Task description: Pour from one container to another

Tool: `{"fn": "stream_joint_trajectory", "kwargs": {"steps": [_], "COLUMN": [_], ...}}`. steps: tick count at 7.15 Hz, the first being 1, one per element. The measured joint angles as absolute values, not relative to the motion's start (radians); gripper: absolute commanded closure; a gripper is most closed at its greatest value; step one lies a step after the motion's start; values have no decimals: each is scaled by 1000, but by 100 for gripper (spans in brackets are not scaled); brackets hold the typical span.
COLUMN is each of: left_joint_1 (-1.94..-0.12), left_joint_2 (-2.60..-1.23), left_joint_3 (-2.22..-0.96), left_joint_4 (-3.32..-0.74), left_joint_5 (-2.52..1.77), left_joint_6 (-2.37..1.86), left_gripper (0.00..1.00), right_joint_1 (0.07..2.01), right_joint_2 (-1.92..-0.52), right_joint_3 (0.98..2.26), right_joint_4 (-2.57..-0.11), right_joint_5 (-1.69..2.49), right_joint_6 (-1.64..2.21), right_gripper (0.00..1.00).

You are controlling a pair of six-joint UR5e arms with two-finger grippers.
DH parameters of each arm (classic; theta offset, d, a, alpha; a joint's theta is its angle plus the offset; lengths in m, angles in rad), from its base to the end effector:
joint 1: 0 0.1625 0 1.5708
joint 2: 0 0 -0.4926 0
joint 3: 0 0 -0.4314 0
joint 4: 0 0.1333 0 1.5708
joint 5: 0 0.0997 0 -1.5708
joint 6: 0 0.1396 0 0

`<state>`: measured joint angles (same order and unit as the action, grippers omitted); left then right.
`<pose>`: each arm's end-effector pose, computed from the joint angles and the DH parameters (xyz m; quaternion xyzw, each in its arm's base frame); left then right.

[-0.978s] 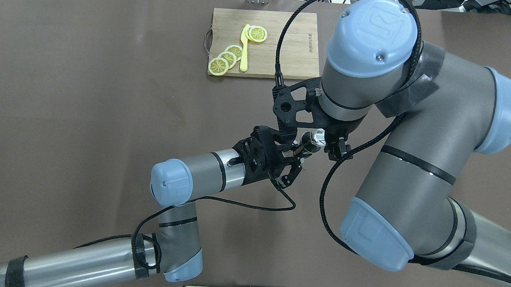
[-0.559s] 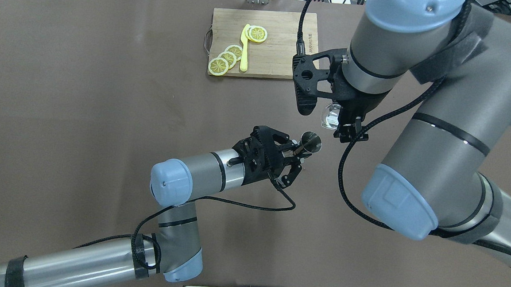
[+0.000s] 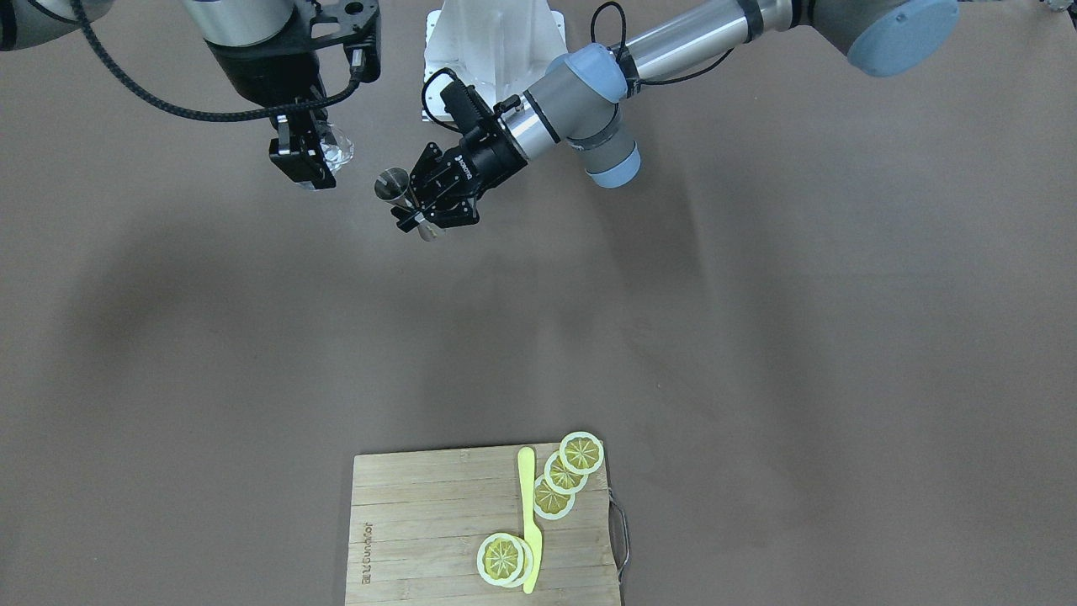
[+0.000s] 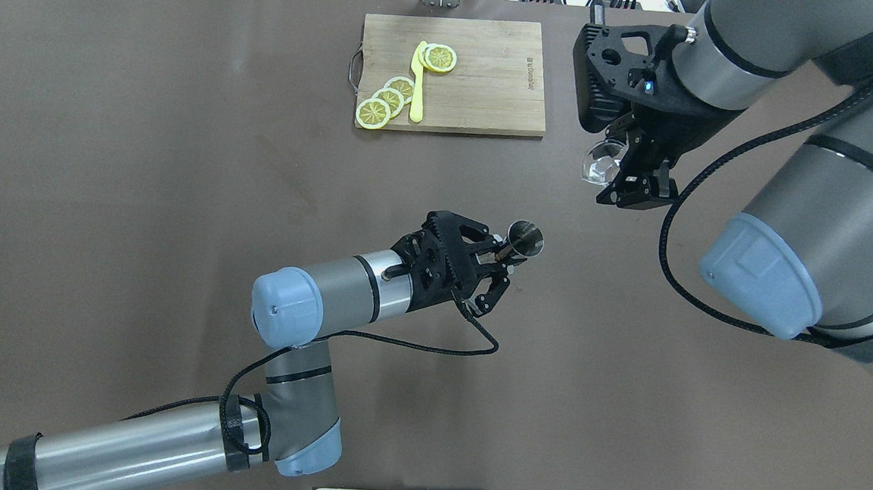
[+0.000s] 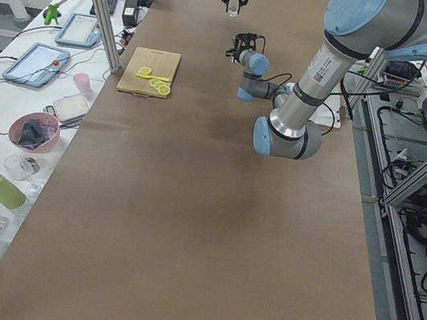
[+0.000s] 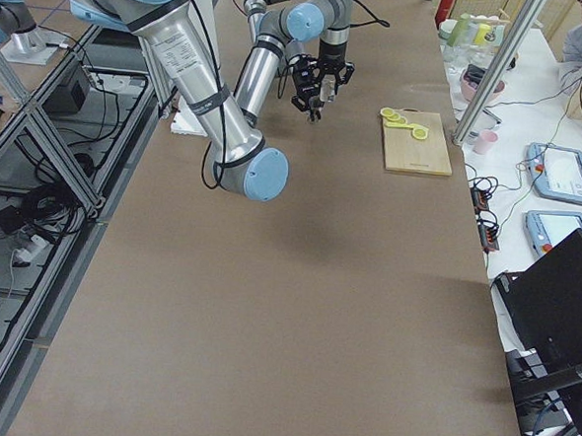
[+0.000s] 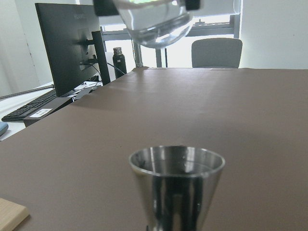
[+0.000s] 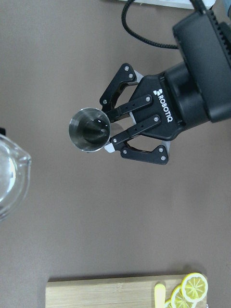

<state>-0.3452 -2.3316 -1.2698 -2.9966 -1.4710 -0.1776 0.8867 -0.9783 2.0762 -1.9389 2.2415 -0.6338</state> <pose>0.7288 -0.4185 0.1900 0.6362 0.4993 0.2587 0.5283 -0.3550 -0.5090 0.2021 0.3291 -0.3158 -0.6330 0.6255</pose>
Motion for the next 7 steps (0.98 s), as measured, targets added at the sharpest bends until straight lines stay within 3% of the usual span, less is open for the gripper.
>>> {"fn": "stream_joint_trajectory", "kwargs": {"steps": [3,7], "left_joint_1": [-387,-477], "left_joint_2": [-2332,-2328], "left_joint_3": [-1277,-1307], "left_joint_4": [-2985,-2910], "left_joint_5": [-1472,-1476], "left_joint_6": [-172,-156], "left_gripper": [100,100], "right_joint_1": [1040,1280], "right_joint_2": [-1141,-1256], "right_joint_3": [2033,1853], "right_joint_4": [-1706,-1429], "right_joint_5": [2447,2726], "right_joint_6": [-621,-633], "right_gripper": [100,100]}}
